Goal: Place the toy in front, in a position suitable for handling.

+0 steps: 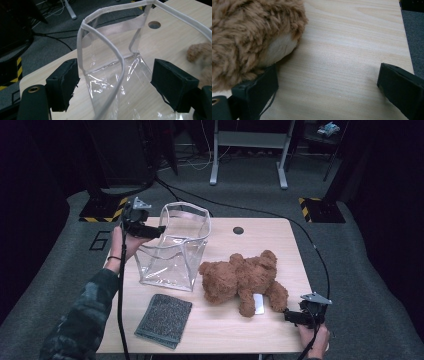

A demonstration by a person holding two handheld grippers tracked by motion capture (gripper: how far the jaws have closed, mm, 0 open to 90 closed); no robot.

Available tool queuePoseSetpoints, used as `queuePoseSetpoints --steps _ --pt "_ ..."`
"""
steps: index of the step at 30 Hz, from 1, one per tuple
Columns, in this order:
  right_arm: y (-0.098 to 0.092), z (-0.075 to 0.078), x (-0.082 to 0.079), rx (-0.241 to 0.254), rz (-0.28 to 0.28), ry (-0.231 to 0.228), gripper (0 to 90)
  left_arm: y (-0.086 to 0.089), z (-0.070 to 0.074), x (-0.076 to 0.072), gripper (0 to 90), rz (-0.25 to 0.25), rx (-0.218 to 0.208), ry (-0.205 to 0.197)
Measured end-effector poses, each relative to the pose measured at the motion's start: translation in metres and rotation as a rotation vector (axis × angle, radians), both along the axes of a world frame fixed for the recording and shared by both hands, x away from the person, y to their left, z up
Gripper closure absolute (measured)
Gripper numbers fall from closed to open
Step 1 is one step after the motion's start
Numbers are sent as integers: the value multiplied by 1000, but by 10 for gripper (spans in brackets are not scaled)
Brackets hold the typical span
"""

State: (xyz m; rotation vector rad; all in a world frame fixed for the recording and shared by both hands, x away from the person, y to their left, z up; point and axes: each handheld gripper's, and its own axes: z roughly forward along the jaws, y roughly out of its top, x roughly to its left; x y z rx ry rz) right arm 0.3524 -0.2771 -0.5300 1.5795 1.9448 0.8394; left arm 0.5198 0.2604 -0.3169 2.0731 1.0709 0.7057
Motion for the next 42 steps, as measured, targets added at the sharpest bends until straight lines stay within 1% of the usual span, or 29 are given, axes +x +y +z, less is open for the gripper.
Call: queuePoseSetpoints --steps 1,2,3,4,5,6,7,8,9,10,11,12,13,14,15,17,19,20,23,25,27,28,29,34,35,37,39,40,42 --pt "0 0 0 0 0 0 26 -4 0 5 237 0 12 10" --pt "0 0 0 0 0 0 26 -11 -3 16 245 10 23 31" --pt "0 0 0 0 0 0 26 -15 -5 20 257 14 38 40" --pt "0 0 0 0 0 0 26 -15 -5 20 266 14 38 40" --pt "0 0 0 0 0 0 26 -21 -9 29 274 33 46 58" --pt "0 0 0 1 0 0 27 -23 -11 33 295 44 63 66" --pt "0 0 0 1 0 0 27 -23 -11 33 333 44 63 66" --pt "0 0 0 0 0 0 28 -26 -15 40 358 56 85 76" --pt "0 0 0 0 0 0 28 -26 -15 40 378 56 85 76" --pt "0 0 0 -1 0 -1 29 -28 -19 48 413 76 119 108" --pt "0 0 0 -1 0 -1 29 -28 -19 48 425 76 119 108" --pt "0 0 0 1 -3 0 29 -28 -20 53 458 60 106 127" --pt "0 0 0 1 -3 0 29 -28 -20 53 529 60 106 127" --pt "0 0 0 1 0 0 31 -30 -20 55 590 43 112 141" --pt "0 0 0 1 0 0 31 -30 -20 55 657 43 112 141" --pt "0 0 0 3 -4 2 32 -36 -23 55 757 46 133 154" --pt "0 0 0 3 -3 1 33 -38 -25 54 823 65 153 148" --pt "0 0 0 3 -3 1 33 -38 -25 54 851 65 153 148" --pt "0 0 0 2 -3 1 34 -35 -26 54 865 79 148 132" --pt "0 0 0 1 -1 -1 34 -30 -26 53 870 114 166 103" --pt "0 0 0 0 0 -2 34 -23 -25 53 870 132 150 101" --pt "0 0 0 0 0 -2 34 -23 -25 53 870 132 150 101" --pt "0 0 0 0 0 -2 34 -17 -24 53 870 149 152 93" --pt "0 0 0 0 -1 -2 35 -6 -24 54 870 184 149 87" --pt "0 0 0 0 -1 -2 34 0 -24 55 870 204 159 89" --pt "0 0 0 0 -1 -2 34 4 -24 55 871 216 155 90" --pt "0 0 0 0 -1 -2 34 16 -24 56 870 243 162 88" --pt "0 0 0 0 -1 -2 34 19 -24 56 870 258 152 85" --pt "0 0 0 0 -1 -2 34 22 -24 56 871 263 159 86"
